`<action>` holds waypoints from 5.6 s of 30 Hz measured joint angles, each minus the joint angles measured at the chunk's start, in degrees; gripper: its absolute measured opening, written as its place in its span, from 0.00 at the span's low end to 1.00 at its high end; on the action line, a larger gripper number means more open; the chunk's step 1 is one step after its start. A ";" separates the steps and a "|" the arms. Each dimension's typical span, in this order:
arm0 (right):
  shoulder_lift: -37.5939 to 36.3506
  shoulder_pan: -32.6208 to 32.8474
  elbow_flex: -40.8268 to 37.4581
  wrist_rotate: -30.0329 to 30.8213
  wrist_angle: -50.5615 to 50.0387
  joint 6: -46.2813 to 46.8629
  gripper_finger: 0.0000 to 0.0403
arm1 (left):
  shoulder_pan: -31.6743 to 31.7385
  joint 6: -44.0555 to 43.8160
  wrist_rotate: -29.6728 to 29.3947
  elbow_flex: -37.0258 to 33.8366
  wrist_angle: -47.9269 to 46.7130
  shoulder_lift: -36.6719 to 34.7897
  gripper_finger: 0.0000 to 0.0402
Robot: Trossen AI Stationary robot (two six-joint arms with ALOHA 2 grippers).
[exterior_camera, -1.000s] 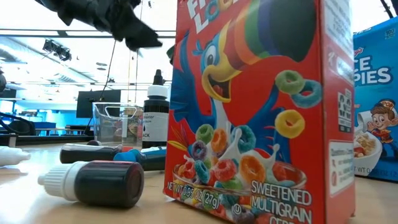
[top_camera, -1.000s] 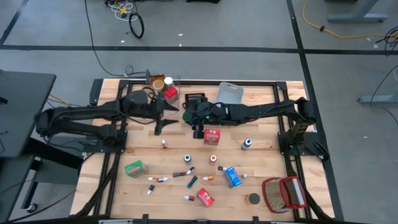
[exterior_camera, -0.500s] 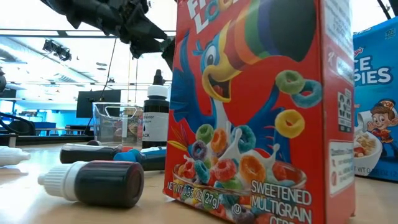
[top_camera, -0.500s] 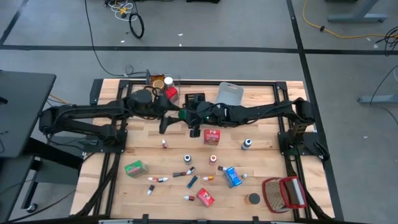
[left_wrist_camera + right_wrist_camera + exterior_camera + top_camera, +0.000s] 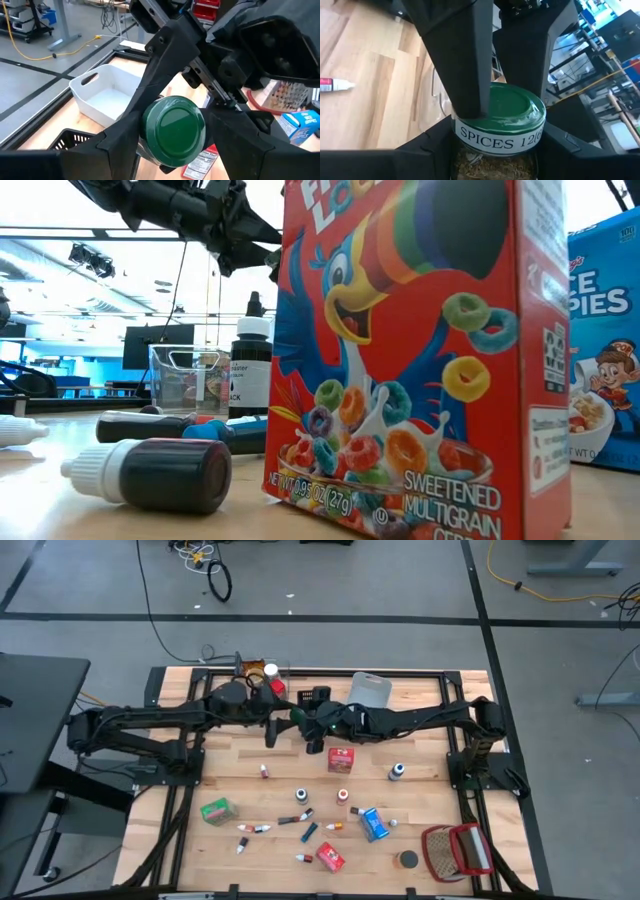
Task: Pick & Place Kitchen Items
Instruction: Put the green spice bottle into the transparent bin
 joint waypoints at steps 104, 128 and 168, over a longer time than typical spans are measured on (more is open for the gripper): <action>-0.04 5.01 0.05 13.98 0.10 9.06 0.58 | 1.17 7.14 -38.75 5.66 -26.30 -7.87 0.57; -0.04 4.82 0.05 2.08 -3.97 16.11 0.58 | 14.03 -4.53 -21.40 13.53 -59.28 3.78 0.57; -0.04 4.77 0.05 -0.97 -3.84 12.41 0.58 | 24.80 12.17 -26.33 13.44 -49.32 18.89 0.67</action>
